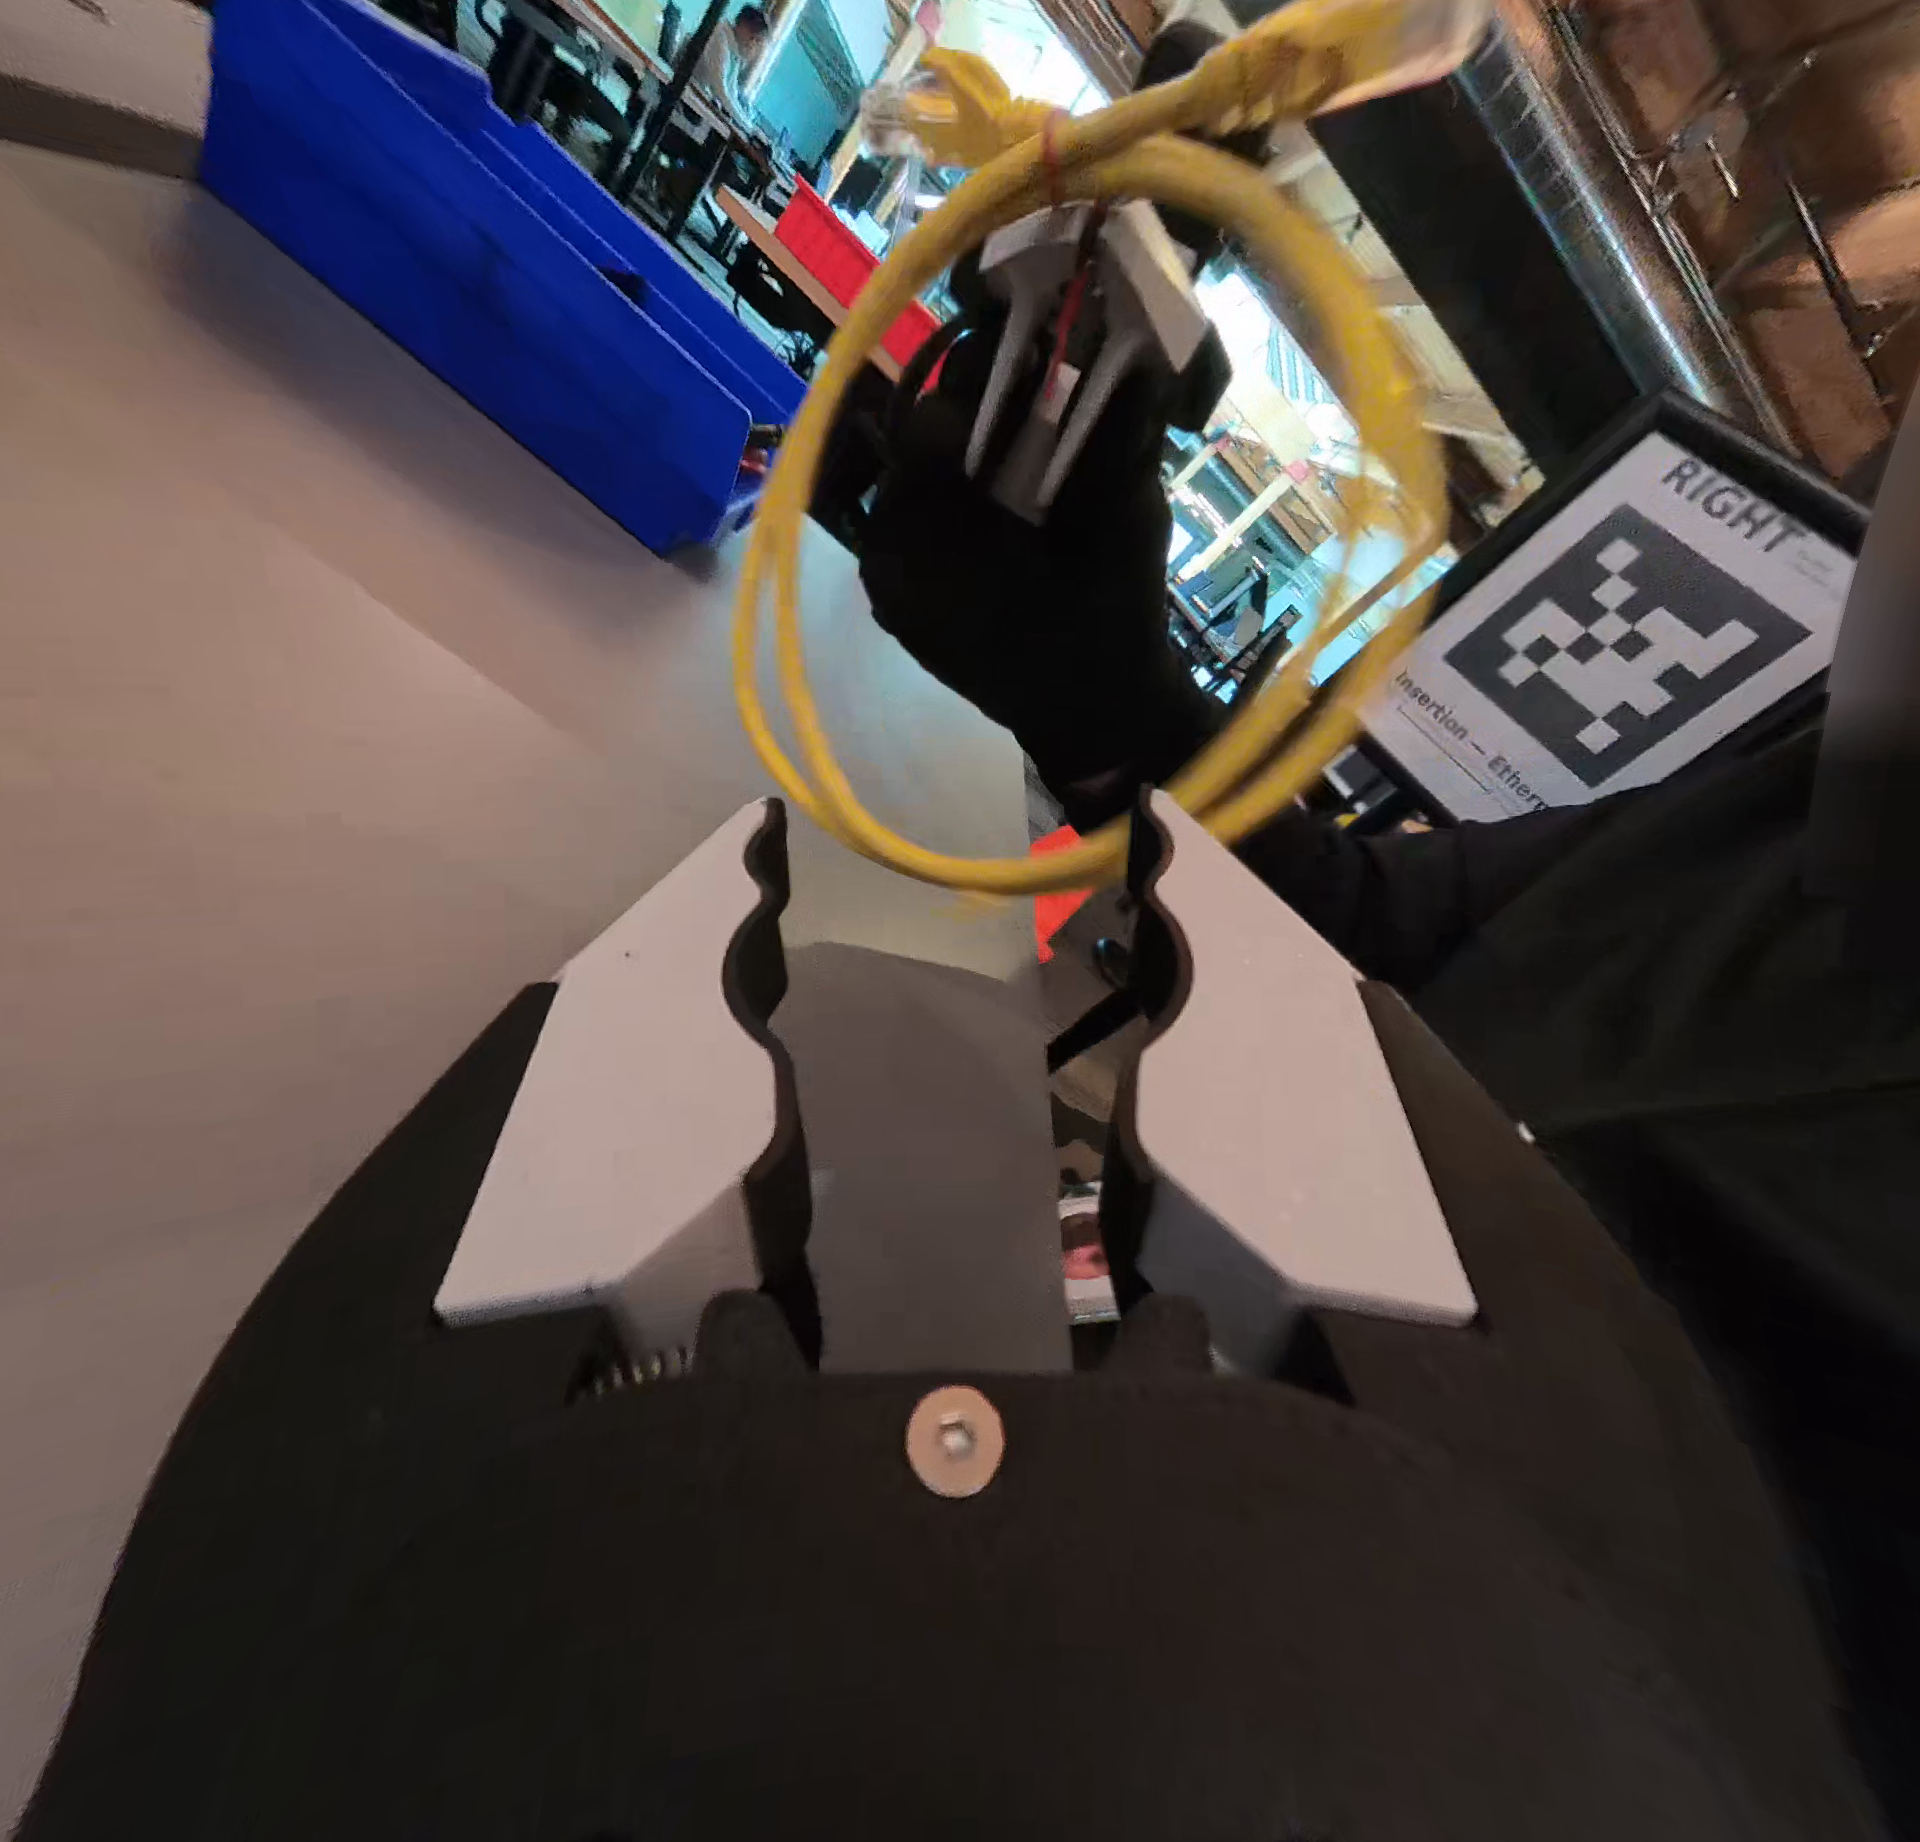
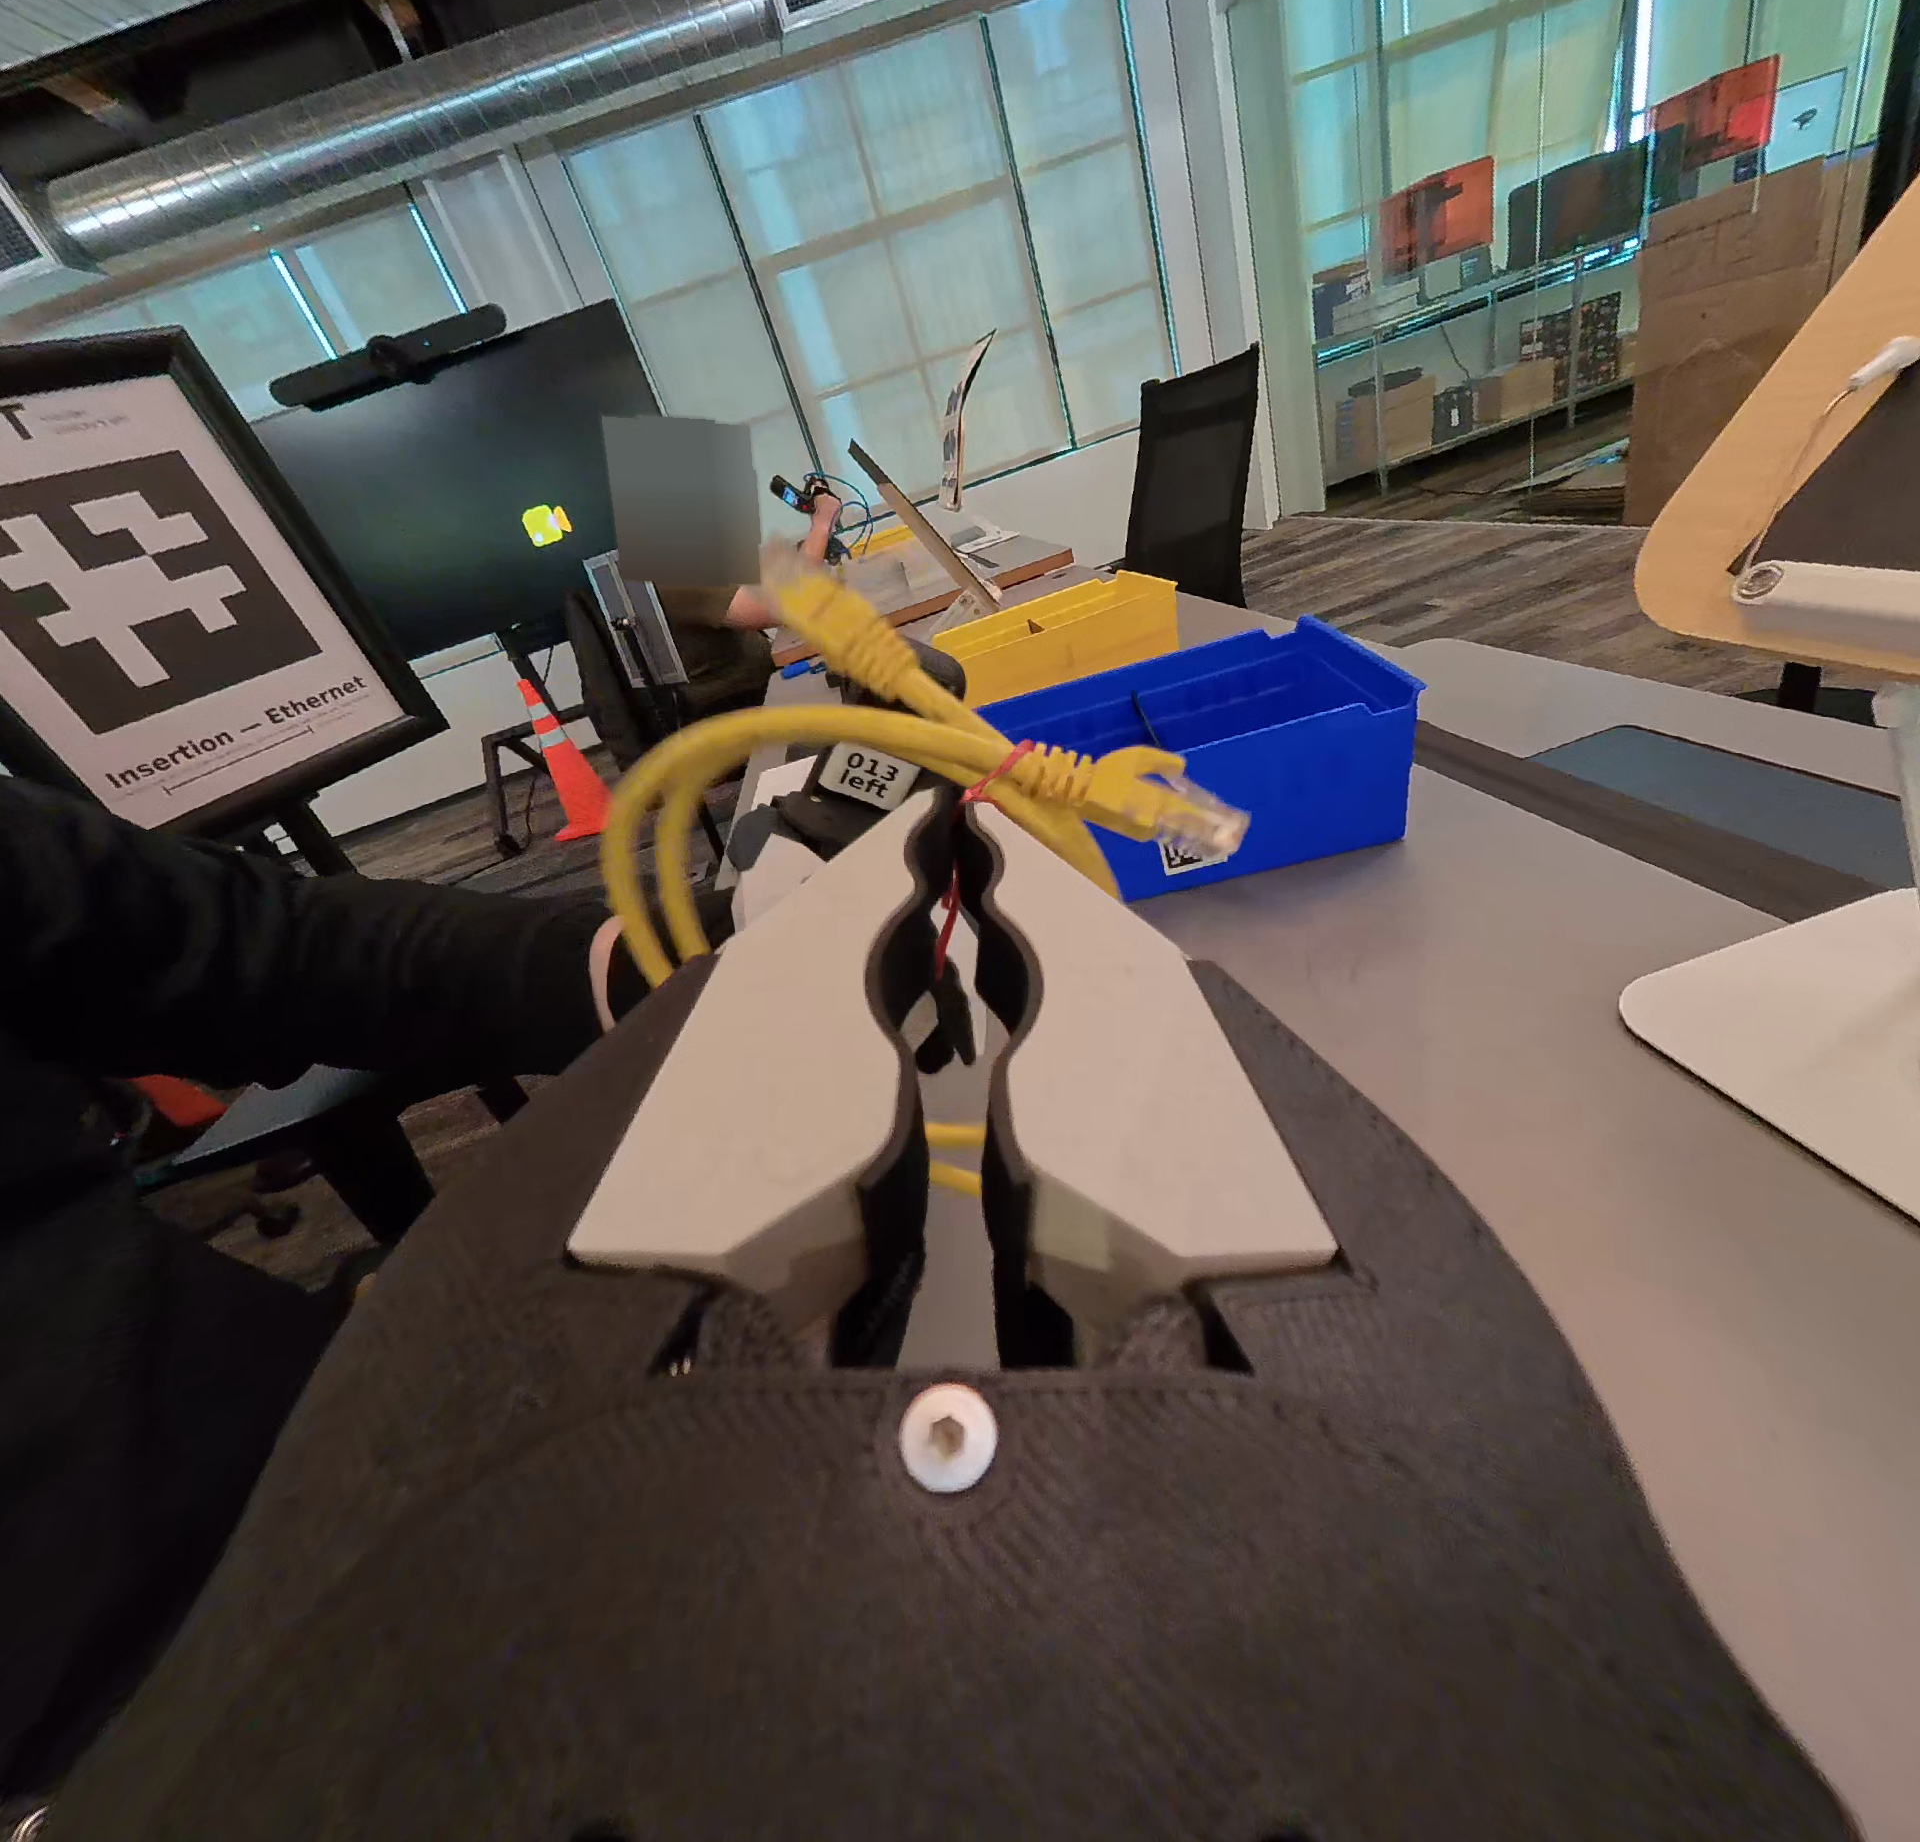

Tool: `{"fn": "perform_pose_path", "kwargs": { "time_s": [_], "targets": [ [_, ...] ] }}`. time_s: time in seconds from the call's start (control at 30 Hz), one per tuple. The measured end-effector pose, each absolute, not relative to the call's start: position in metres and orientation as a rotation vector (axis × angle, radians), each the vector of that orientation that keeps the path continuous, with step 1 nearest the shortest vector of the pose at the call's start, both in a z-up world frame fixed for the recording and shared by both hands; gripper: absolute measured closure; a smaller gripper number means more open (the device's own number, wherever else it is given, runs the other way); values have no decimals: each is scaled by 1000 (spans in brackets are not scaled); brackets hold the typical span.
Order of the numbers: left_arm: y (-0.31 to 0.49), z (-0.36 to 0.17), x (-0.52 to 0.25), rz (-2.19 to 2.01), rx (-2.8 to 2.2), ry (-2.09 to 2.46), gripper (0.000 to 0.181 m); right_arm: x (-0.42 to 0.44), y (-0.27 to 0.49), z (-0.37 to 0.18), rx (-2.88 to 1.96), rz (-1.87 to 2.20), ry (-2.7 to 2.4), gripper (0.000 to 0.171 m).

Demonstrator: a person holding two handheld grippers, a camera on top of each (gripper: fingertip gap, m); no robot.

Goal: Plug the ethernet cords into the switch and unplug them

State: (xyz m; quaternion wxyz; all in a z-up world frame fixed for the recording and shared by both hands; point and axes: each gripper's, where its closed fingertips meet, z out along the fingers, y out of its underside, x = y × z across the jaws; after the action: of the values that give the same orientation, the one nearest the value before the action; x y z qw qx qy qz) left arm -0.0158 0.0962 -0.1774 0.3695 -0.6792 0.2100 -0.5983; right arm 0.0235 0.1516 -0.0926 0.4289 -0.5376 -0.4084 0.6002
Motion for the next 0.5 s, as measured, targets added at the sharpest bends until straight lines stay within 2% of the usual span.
{"fn": "perform_pose_path", "kwargs": {
  "time_s": [0.3,0.37,0.47,0.5],
  "targets": [
    [96,-180,-23,-1060,-1774,800,103,24,153,-93,-1348,1518,-1013,171],
    [105,-187,-19,-913,-1772,876,91,23,149,-92,-1346,1533,-1027,171],
    [107,-193,0,-882,-1757,980,95,20,145,-90,-1339,1546,-1039,171],
    [108,-193,6,-876,-1742,996,106,20,144,-89,-1334,1551,-1039,171]
  ]
}}
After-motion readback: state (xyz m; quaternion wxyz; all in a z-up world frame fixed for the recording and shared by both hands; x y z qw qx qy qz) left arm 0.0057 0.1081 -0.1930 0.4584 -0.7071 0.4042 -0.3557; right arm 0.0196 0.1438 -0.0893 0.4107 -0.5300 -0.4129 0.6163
